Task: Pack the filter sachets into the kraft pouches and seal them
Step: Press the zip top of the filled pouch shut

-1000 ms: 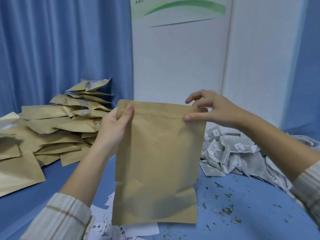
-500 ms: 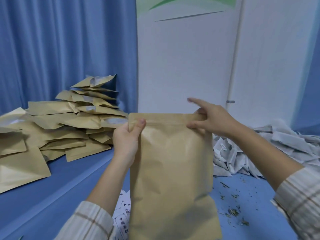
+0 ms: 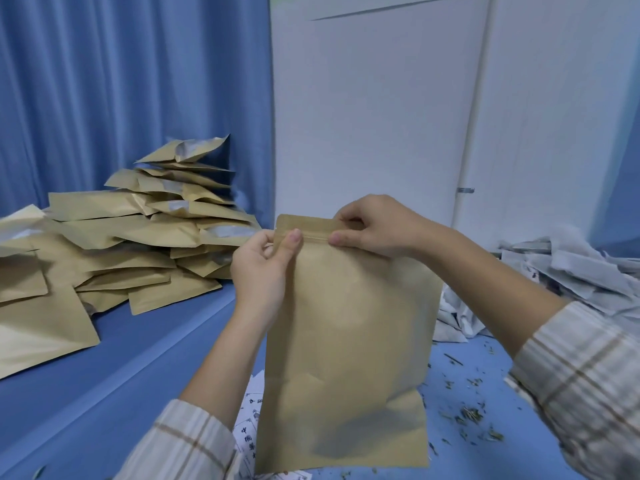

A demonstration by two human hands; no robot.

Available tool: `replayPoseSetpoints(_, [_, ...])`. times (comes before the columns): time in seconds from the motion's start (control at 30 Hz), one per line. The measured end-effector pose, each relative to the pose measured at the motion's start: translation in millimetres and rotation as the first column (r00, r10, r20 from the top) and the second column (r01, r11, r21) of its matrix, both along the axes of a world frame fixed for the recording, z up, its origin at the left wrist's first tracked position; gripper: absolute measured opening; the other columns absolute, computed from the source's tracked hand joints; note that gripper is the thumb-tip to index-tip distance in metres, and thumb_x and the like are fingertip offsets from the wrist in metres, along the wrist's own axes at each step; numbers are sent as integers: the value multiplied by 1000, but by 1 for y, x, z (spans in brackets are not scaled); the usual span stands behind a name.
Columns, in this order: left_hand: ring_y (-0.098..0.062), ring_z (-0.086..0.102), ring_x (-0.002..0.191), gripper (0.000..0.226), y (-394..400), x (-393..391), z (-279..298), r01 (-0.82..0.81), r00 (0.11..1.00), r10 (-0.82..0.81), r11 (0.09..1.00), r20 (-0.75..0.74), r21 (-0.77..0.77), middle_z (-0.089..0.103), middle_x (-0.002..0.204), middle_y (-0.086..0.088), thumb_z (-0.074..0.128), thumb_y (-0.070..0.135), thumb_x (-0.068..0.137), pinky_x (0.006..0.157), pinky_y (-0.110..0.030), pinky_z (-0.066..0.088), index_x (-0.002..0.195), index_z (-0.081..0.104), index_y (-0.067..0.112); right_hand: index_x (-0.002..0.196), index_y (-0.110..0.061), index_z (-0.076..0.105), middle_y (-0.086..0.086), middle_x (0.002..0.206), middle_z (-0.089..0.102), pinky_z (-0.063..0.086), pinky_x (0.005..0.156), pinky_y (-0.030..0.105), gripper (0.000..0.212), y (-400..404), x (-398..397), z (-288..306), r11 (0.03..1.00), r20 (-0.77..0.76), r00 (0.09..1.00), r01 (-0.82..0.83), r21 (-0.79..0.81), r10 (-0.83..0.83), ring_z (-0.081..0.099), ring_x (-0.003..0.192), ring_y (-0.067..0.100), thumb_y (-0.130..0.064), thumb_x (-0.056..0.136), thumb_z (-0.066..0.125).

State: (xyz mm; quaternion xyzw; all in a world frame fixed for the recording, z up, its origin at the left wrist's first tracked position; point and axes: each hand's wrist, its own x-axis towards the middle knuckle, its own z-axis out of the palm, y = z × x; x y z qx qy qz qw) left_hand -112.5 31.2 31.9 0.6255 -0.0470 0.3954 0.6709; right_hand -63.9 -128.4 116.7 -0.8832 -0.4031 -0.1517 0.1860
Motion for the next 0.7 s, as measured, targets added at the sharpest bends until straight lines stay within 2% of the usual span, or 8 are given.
replayPoseSetpoints(0.1, [-10, 41, 58, 23, -5, 2, -1, -66, 998, 65, 997, 20, 44, 53, 56, 4, 68, 29, 86, 61, -29, 33, 67, 59, 19, 57, -20, 55, -8, 50, 41, 32, 48, 15, 32, 7, -3, 4, 1000, 25, 1000, -18, 18, 17, 40, 50, 3, -35, 82, 67])
replayPoseSetpoints(0.17, [-8, 38, 54, 26, -8, 2, -2, -111, 994, 110, 992, 26, 66, 50, 54, 7, 68, 31, 86, 57, -28, 31, 65, 57, 22, 47, -22, 41, -7, 45, 34, 29, 48, 17, 45, 9, -4, 5, 999, 56, 998, -10, 32, 9, 37, 48, 4, -32, 83, 68])
replayPoseSetpoints(0.27, [-4, 31, 49, 30, -10, 2, -2, -168, 986, 167, 980, 28, 103, 42, 50, 11, 67, 35, 86, 51, -24, 27, 62, 54, 22, 50, -27, 50, -10, 47, 41, 31, 50, 14, 37, 7, -5, 7, 998, 17, 999, -33, 50, 33, 40, 50, 3, -31, 81, 70])
replayPoseSetpoints(0.33, [-5, 33, 49, 31, -14, 3, -1, -174, 985, 173, 975, 15, 141, 43, 52, 8, 64, 37, 87, 49, -22, 27, 65, 53, 19, 64, -21, 65, -10, 53, 49, 31, 48, 12, 21, 5, -6, 9, 997, -35, 998, -53, 52, 55, 43, 52, 0, -34, 79, 72])
replayPoseSetpoints(0.4, [-5, 34, 50, 32, -19, 2, 0, -161, 987, 163, 971, 4, 174, 43, 54, 5, 60, 38, 89, 49, -20, 27, 68, 50, 16, 69, -18, 68, -9, 54, 52, 33, 47, 10, 19, 7, -7, 11, 996, -14, 998, -60, 72, 62, 44, 51, -3, -34, 76, 74])
replayPoseSetpoints(0.57, [-21, 44, 69, 38, -20, 1, -2, -25, 1000, 27, 995, -14, 101, 51, 75, -16, 58, 39, 89, 66, -34, 33, 87, 46, 3, 73, -17, 71, 0, 64, 63, 37, 55, 20, 24, 8, -7, 8, 995, 65, 996, -66, 69, 62, 48, 61, 6, -40, 74, 75])
replayPoseSetpoints(0.63, [-20, 42, 66, 39, -17, -1, -4, -24, 1000, 22, 995, 14, 94, 50, 70, -13, 57, 39, 84, 64, -33, 31, 83, 45, 2, 76, -14, 68, 3, 66, 60, 38, 60, 27, 35, 4, -5, 4, 999, 59, 998, -35, 20, 34, 48, 64, 10, -49, 74, 71])
replayPoseSetpoints(0.7, [-11, 35, 56, 33, -15, -3, -5, -87, 996, 83, 988, 37, 124, 43, 55, 7, 60, 30, 89, 57, -30, 27, 70, 41, 12, 60, -14, 54, -2, 54, 47, 34, 58, 31, 43, -2, -4, -2, 1000, 86, 996, 20, -1, -20, 42, 56, 12, -52, 75, 68])
